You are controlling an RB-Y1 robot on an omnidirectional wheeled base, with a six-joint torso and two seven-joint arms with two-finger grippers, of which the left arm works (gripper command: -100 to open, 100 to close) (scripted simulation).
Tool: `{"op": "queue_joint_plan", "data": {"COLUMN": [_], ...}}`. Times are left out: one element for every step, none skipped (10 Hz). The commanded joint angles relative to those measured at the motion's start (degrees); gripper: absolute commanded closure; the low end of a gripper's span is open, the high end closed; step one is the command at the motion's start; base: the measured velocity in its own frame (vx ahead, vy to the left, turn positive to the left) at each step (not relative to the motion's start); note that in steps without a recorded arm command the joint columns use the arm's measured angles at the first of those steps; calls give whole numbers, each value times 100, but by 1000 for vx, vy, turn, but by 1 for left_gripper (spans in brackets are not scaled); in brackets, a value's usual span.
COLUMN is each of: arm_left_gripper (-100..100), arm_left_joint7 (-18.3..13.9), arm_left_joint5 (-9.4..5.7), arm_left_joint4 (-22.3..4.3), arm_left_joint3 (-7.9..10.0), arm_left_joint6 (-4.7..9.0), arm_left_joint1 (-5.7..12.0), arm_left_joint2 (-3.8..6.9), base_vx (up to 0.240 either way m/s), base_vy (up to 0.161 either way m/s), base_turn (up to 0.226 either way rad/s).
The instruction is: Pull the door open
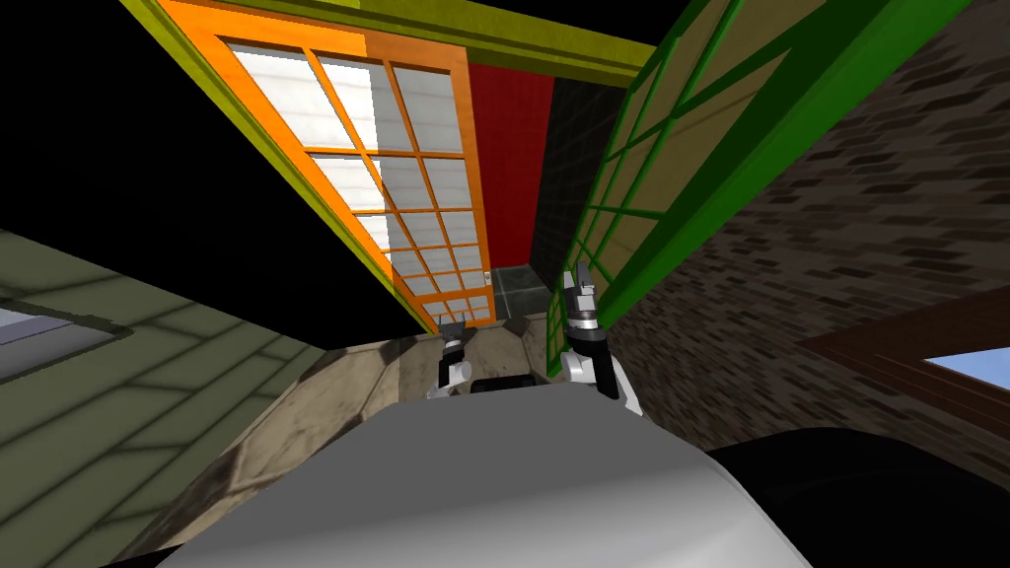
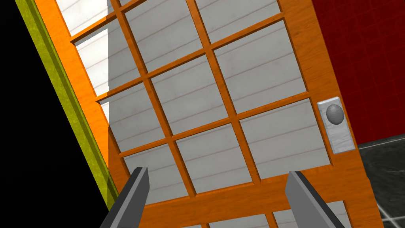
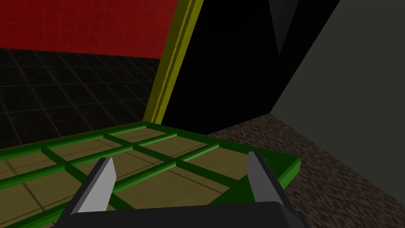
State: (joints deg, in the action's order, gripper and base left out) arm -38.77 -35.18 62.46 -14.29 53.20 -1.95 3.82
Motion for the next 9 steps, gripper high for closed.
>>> {"op": "queue_joint_plan", "data": {"arm_left_gripper": [-100,-100,-100,-100,-100,-100,-100,-100,-100], "arm_left_joint7": [-138,-215,-292,-369,-442,-512,-581,-651,-791], "arm_left_joint5": [-120,-191,-263,-335,-403,-468,-533,-598,-728], "arm_left_joint4": [-202,-320,-437,-554,-666,-772,-879,-985,-1198], "arm_left_joint3": [-45,-73,-102,-130,-157,-182,-208,-233,-284], "arm_left_joint6": [55,85,114,144,172,199,226,253,307], "arm_left_joint1": [81,127,172,218,261,302,344,385,468], "arm_left_joint2": [-23,-37,-51,-65,-80,-98,-115,-133,-168], "base_vx": [74,84,80,75,73,73,77,76,108], "base_vy": [23,15,13,21,15,14,16,2,-8], "base_turn": [-81,-77,-93,-74,-76,-93,-90,-87,-147]}}
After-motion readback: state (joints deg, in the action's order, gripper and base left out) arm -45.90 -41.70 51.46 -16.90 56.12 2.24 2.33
